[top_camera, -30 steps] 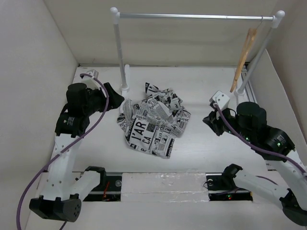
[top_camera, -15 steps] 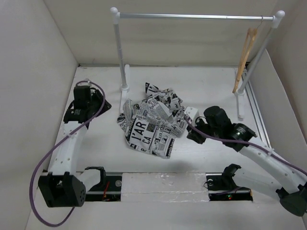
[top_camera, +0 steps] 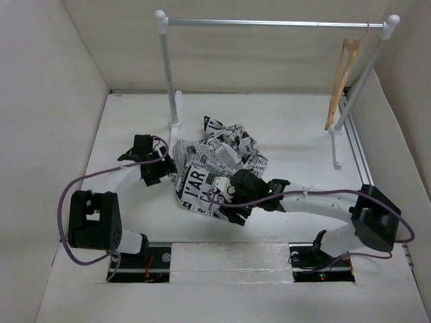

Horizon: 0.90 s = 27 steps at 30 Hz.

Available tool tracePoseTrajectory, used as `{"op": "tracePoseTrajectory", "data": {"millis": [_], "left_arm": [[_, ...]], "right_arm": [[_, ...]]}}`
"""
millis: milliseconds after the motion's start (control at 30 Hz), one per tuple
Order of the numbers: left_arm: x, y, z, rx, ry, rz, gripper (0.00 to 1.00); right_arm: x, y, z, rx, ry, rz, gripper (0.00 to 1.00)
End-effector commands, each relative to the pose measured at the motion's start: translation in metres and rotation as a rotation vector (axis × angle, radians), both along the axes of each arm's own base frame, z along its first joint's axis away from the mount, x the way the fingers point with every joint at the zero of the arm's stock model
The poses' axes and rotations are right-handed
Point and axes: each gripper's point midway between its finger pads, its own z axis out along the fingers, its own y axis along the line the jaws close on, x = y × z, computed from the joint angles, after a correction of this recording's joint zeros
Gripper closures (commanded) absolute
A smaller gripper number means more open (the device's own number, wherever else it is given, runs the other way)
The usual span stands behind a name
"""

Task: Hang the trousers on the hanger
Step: Fold the trousers

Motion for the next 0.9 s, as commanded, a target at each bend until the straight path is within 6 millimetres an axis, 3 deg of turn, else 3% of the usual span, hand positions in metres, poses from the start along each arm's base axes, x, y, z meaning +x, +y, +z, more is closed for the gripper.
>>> {"op": "tracePoseTrajectory", "data": {"millis": [0, 233, 367, 433, 467, 500, 567, 633, 667, 700, 733, 767, 800, 833, 867], "left_arm": [[0.019, 0.006, 0.000, 0.020, -0.050, 0.053, 0.29], [0.031, -0.001, -0.030, -0.011, 0.000, 0.052, 0.28], [0.037, -0.017, -0.042, -0.061, 0.022, 0.055, 0.37], [0.037, -0.020, -0.048, -0.060, 0.050, 0.072, 0.51], [0.040, -0.024, -0.046, -0.050, 0.044, 0.061, 0.73], [0.039, -0.026, -0.046, -0.036, 0.039, 0.048, 0.83], [0.043, -0.027, -0.040, -0.040, 0.013, 0.041, 1.00], [0.043, -0.019, -0.027, -0.006, -0.007, 0.073, 1.00], [0.045, -0.007, 0.011, 0.014, -0.099, 0.113, 1.00], [0.050, 0.002, 0.054, 0.019, -0.214, 0.140, 1.00], [0.050, 0.002, 0.055, 0.019, -0.215, 0.140, 1.00], [0.041, 0.017, 0.070, 0.039, -0.224, 0.168, 1.00], [0.044, 0.018, 0.108, 0.034, -0.307, 0.174, 1.00], [0.039, 0.042, 0.153, 0.099, -0.430, 0.258, 1.00], [0.028, 0.050, 0.174, 0.128, -0.453, 0.282, 1.00]], "right_arm": [[0.029, 0.018, 0.003, 0.056, -0.092, -0.104, 0.29], [0.034, 0.003, -0.044, -0.056, -0.084, -0.206, 0.31], [0.034, -0.007, -0.060, -0.121, -0.109, -0.252, 0.35], [0.027, -0.007, -0.057, -0.126, -0.125, -0.274, 0.59], [0.025, -0.009, -0.055, -0.135, -0.130, -0.281, 0.73], [0.029, -0.011, -0.043, -0.120, -0.155, -0.308, 0.96], [0.021, -0.012, -0.023, -0.109, -0.171, -0.307, 1.00], [0.020, -0.014, 0.016, -0.047, -0.212, -0.326, 1.00], [0.008, -0.024, 0.064, 0.008, -0.225, -0.319, 1.00], [0.000, -0.031, 0.088, 0.012, -0.221, -0.307, 1.00], [0.000, -0.032, 0.088, 0.012, -0.221, -0.307, 1.00], [-0.004, -0.039, 0.121, 0.093, -0.229, -0.315, 1.00], [-0.013, -0.046, 0.155, 0.127, -0.229, -0.301, 1.00], [-0.019, -0.051, 0.178, 0.172, -0.218, -0.288, 1.00], [-0.025, -0.059, 0.210, 0.246, -0.221, -0.289, 1.00]]}}
